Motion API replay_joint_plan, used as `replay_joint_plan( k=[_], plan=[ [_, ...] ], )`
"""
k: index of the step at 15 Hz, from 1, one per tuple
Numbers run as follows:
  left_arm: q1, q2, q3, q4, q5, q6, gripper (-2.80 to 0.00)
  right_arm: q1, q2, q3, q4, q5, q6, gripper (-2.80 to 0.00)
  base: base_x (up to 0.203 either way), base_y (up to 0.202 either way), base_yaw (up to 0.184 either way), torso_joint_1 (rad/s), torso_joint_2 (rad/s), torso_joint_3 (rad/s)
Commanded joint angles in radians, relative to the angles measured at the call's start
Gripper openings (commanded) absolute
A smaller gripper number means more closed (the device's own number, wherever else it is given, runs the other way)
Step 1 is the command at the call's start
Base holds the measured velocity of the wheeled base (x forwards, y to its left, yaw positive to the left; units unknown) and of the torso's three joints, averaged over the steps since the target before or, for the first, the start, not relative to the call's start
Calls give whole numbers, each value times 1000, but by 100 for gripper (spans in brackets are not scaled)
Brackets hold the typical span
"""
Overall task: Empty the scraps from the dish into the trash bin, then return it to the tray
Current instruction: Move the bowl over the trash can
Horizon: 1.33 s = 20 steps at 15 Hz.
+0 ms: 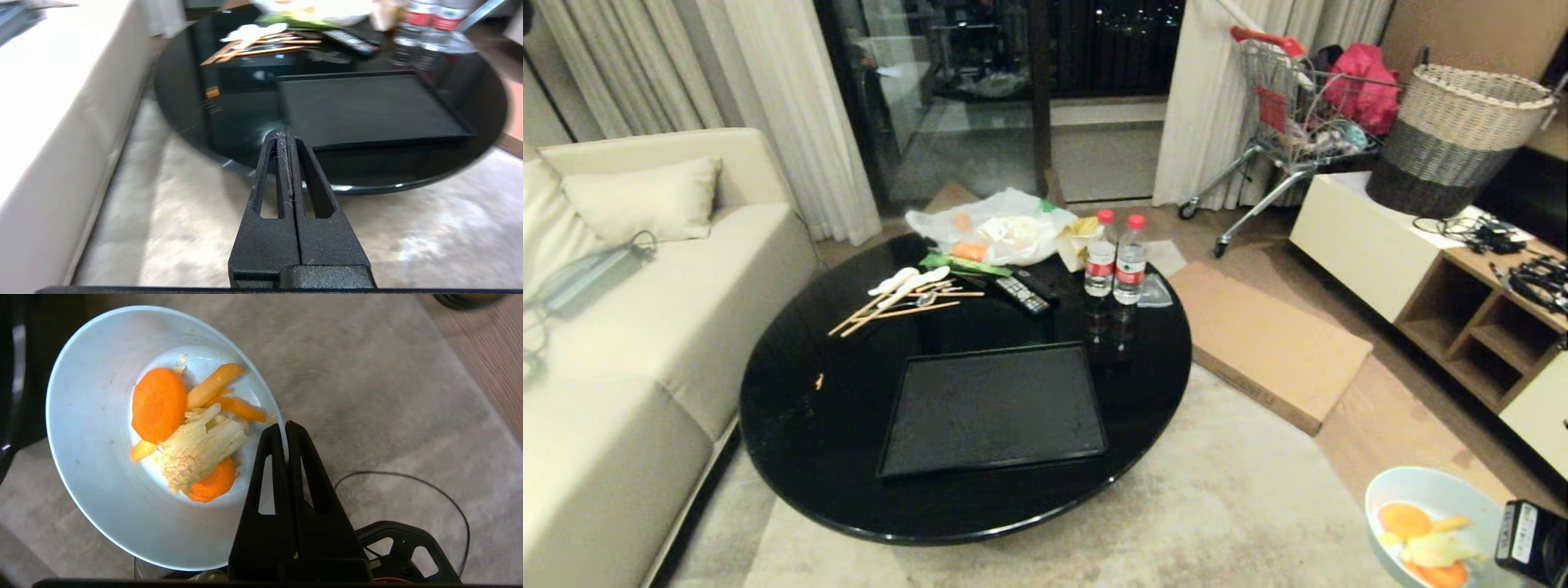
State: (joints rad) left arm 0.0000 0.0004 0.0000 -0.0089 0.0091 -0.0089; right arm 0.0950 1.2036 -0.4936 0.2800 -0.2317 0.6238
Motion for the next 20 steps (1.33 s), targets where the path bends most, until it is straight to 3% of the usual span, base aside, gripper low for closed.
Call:
replay_joint_plan(
  k=[1,20],
  plan=[
    [0,0,0,0,0,0,-280,-3,3,0,2,-1,4,-280,0,12,-169,12,2,7],
    [0,0,0,0,0,0,-280,-20,10,-8,-1,-31,5,-280,0,12,-167,3,2,2]
  ],
)
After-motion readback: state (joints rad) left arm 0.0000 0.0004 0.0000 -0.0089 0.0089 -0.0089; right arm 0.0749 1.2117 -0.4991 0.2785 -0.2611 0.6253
